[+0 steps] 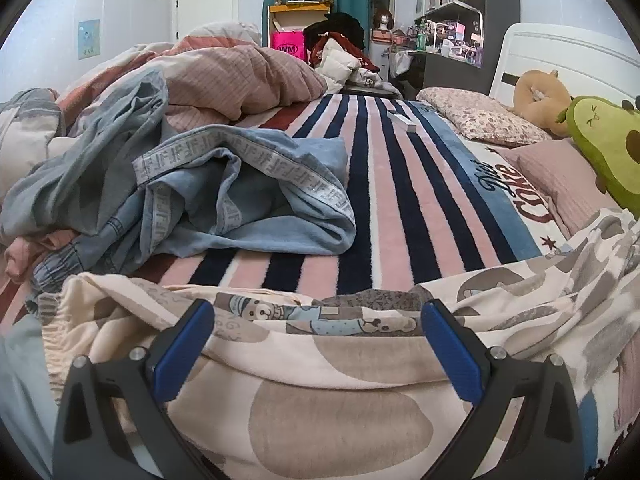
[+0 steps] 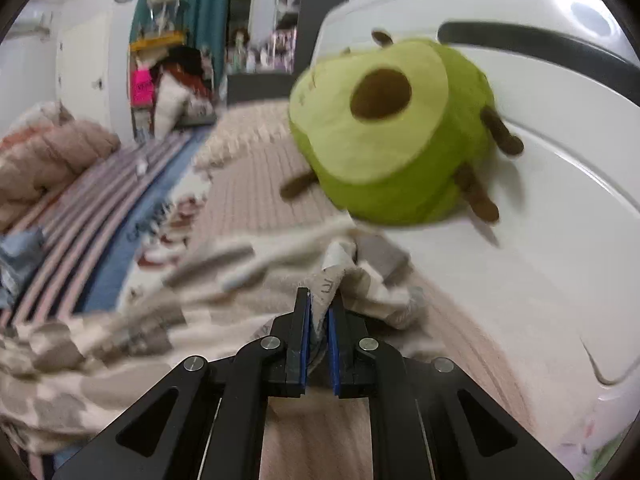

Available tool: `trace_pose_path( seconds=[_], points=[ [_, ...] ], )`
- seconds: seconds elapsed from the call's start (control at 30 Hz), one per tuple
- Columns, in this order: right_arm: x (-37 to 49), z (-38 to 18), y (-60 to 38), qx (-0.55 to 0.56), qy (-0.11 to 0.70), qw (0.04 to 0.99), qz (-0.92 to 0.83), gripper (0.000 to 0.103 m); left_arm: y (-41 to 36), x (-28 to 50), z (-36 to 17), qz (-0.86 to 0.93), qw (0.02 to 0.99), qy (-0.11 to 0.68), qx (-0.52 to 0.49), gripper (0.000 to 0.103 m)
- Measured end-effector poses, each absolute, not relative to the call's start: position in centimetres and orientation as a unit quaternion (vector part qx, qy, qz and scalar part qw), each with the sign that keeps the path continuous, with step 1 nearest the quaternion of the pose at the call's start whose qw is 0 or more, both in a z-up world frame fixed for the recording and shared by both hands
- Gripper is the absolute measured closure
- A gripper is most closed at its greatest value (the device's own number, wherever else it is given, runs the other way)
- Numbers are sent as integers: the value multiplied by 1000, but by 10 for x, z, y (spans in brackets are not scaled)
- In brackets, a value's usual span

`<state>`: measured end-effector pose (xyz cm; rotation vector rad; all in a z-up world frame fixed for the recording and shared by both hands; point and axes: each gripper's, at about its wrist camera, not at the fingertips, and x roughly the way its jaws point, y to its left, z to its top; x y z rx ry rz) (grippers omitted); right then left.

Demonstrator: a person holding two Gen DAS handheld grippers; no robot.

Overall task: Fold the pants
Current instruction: 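Open the right tool and pull it back from the folded pants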

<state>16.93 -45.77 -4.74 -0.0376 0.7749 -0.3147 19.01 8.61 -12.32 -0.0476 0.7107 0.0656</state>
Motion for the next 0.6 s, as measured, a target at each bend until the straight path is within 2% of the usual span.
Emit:
trace_pose_path(
  seconds=[0.03, 0.07, 0.13, 0.17, 0.23, 0.33, 0.4, 0.43, 0.5, 0.53, 0.6],
  points=[
    [168, -51, -462, -7, 390, 907, -157, 90, 86, 190, -123, 31, 937, 348, -24, 1],
    [164, -50, -463, 0, 386, 907, -169, 76, 87, 189, -121, 28, 938, 346, -24, 1],
    [149, -34, -452, -11, 339, 923, -180, 59, 87, 186, -116, 27, 939, 341, -21, 1],
    [145, -28, -446, -16, 321, 930, -176, 58, 87, 185, -113, 23, 940, 339, -22, 1],
    [141, -17, -422, -17, 296, 947, -125, 58, 84, 184, -109, -5, 940, 341, -27, 1],
    [159, -26, -379, -8, 336, 942, -4, 63, 74, 185, -114, -71, 929, 360, -46, 1],
    [175, -43, -351, 5, 375, 924, 79, 72, 67, 186, -122, -100, 916, 384, -61, 1],
    [185, -58, -334, 10, 399, 909, 120, 80, 62, 186, -126, -107, 911, 393, -62, 3],
    [195, -81, -309, 12, 431, 886, 167, 93, 56, 182, -134, -115, 904, 407, -58, 12],
    [199, -95, -294, 10, 451, 872, 190, 96, 53, 181, -139, -119, 899, 418, -54, 17],
    [203, -123, -271, -1, 481, 848, 224, 96, 51, 181, -150, -116, 892, 434, -48, 18]
  ],
)
